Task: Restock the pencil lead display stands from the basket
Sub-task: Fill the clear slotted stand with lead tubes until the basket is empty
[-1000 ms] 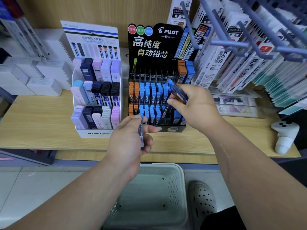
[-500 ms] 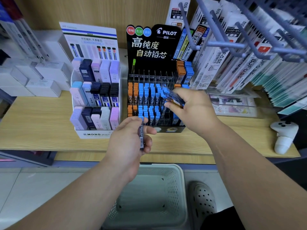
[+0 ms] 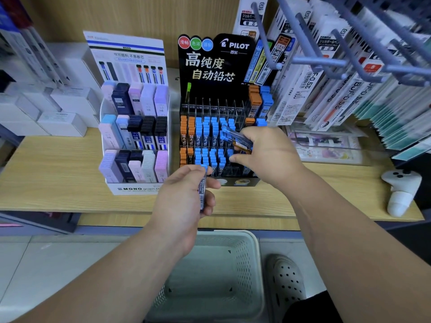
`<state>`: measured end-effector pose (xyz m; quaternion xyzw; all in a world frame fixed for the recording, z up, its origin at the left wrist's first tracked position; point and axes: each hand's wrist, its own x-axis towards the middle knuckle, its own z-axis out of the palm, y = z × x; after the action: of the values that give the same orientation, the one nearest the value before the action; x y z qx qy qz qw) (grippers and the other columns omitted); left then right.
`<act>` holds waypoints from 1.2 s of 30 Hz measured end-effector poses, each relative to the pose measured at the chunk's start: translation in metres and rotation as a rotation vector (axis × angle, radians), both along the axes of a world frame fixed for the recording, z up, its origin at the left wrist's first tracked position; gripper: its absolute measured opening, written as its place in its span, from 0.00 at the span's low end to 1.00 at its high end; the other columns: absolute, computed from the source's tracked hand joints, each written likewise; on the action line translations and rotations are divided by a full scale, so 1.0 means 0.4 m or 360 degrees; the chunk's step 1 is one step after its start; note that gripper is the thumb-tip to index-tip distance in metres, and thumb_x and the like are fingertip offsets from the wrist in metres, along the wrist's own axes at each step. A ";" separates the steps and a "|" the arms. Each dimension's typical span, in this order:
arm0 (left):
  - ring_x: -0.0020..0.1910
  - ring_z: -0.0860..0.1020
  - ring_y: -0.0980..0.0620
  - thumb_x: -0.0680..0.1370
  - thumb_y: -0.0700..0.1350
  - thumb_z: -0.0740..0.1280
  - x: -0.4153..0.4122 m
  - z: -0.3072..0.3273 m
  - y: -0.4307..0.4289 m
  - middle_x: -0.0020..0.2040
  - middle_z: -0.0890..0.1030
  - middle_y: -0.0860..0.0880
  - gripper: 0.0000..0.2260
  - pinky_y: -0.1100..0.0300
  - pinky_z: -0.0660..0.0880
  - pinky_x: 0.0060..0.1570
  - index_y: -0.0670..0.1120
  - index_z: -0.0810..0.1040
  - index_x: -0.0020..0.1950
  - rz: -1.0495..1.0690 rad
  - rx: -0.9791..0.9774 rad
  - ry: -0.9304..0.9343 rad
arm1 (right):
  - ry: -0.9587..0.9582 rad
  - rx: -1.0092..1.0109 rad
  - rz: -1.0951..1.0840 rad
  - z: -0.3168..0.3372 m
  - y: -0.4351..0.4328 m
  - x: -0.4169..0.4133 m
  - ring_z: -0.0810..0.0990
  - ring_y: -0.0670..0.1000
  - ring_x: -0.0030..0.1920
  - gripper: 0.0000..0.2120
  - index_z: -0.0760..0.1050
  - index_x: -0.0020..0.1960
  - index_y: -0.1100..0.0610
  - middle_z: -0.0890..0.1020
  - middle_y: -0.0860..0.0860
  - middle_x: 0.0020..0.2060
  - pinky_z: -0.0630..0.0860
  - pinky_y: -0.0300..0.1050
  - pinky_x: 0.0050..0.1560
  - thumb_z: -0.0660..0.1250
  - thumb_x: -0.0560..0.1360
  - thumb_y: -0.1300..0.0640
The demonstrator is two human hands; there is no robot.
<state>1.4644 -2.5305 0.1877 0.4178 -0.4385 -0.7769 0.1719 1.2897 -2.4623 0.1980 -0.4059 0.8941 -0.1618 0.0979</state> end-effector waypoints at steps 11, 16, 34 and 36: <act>0.35 0.77 0.57 0.80 0.44 0.68 -0.022 -0.016 0.007 0.35 0.81 0.54 0.05 0.63 0.75 0.38 0.49 0.82 0.46 -0.0123 -0.0623 -0.0118 | 0.0098 -0.0082 0.0018 0.010 0.015 0.017 0.75 0.54 0.35 0.20 0.69 0.41 0.52 0.74 0.49 0.31 0.67 0.47 0.32 0.76 0.71 0.41; 0.34 0.78 0.51 0.76 0.40 0.72 -0.025 -0.015 -0.007 0.37 0.83 0.49 0.04 0.60 0.75 0.36 0.49 0.82 0.45 -0.0177 -0.0884 -0.0177 | 0.0044 -0.0219 0.0032 0.038 0.051 0.008 0.70 0.52 0.34 0.19 0.69 0.40 0.52 0.70 0.48 0.30 0.65 0.49 0.34 0.75 0.74 0.42; 0.27 0.69 0.53 0.77 0.43 0.72 -0.112 0.005 -0.055 0.31 0.77 0.60 0.04 0.61 0.70 0.29 0.50 0.80 0.43 -0.0518 -0.1657 -0.0227 | -0.1541 -0.0743 -0.0436 0.055 0.194 -0.040 0.67 0.48 0.27 0.11 0.73 0.47 0.54 0.72 0.50 0.29 0.64 0.42 0.25 0.74 0.76 0.50; 0.25 0.69 0.55 0.77 0.43 0.72 -0.111 0.001 -0.053 0.29 0.76 0.62 0.03 0.62 0.71 0.29 0.49 0.81 0.44 -0.0586 -0.1733 -0.0239 | -0.1644 -0.0768 -0.0426 0.060 0.199 -0.045 0.67 0.48 0.26 0.12 0.72 0.49 0.55 0.72 0.50 0.28 0.63 0.41 0.25 0.73 0.77 0.50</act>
<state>1.4199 -2.5519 0.1883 0.2399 -0.8515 -0.4247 0.1924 1.2718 -2.3827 0.2220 -0.1686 0.7118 -0.5488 0.4046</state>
